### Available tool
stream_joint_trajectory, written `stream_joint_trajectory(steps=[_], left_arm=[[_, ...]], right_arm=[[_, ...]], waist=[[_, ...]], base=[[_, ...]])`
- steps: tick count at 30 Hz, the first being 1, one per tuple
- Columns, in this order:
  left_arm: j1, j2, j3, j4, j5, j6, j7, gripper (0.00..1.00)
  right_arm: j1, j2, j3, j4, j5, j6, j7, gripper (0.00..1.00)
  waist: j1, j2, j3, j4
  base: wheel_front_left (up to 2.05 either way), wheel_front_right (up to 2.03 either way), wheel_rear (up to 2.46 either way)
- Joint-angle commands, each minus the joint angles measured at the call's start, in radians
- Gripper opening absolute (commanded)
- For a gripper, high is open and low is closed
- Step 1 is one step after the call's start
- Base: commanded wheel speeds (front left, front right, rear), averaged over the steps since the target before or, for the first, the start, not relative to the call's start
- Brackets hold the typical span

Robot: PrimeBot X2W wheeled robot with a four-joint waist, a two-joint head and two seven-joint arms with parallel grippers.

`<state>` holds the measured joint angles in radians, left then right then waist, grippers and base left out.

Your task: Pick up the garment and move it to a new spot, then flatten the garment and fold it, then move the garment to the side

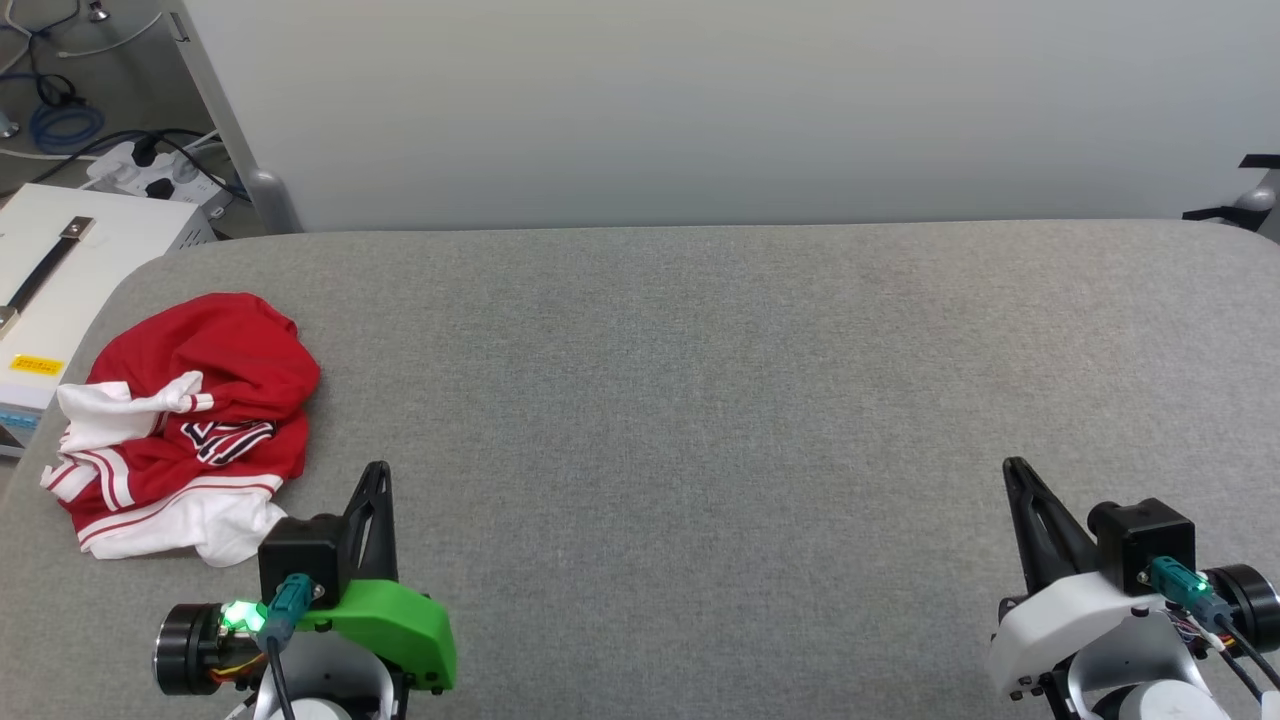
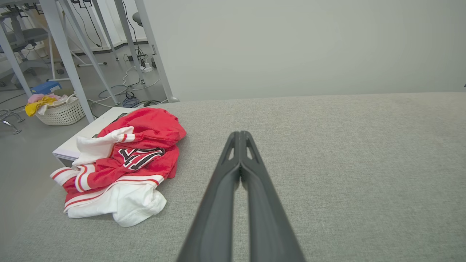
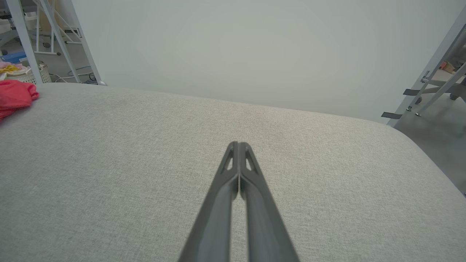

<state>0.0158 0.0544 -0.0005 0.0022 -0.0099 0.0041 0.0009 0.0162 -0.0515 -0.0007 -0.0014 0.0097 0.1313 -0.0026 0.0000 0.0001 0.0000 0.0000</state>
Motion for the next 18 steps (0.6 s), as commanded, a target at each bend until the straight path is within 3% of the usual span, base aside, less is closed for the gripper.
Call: stream_joint_trajectory(steps=[1,2,18], left_arm=[[-0.016,-0.004,0.000,-0.002,0.010,-0.004,-0.001,0.00],[0.000,0.000,0.000,0.000,0.000,0.000,0.000,1.00],[0.001,0.000,-0.015,-0.008,-0.011,0.023,-0.027,1.00]], right_arm=[[-0.016,0.001,0.001,0.001,-0.010,-0.001,0.003,0.00],[0.000,0.000,-0.001,0.000,0.001,0.000,0.000,1.00],[0.002,0.000,-0.016,-0.016,0.032,0.000,-0.026,1.00]], waist=[[0.0000,-0.0001,0.000,0.000],[0.0000,-0.0001,0.000,0.000],[0.0000,-0.0001,0.002,-0.001]], base=[[0.00,0.00,0.00],[0.00,0.00,0.00],[0.00,0.00,0.00]])
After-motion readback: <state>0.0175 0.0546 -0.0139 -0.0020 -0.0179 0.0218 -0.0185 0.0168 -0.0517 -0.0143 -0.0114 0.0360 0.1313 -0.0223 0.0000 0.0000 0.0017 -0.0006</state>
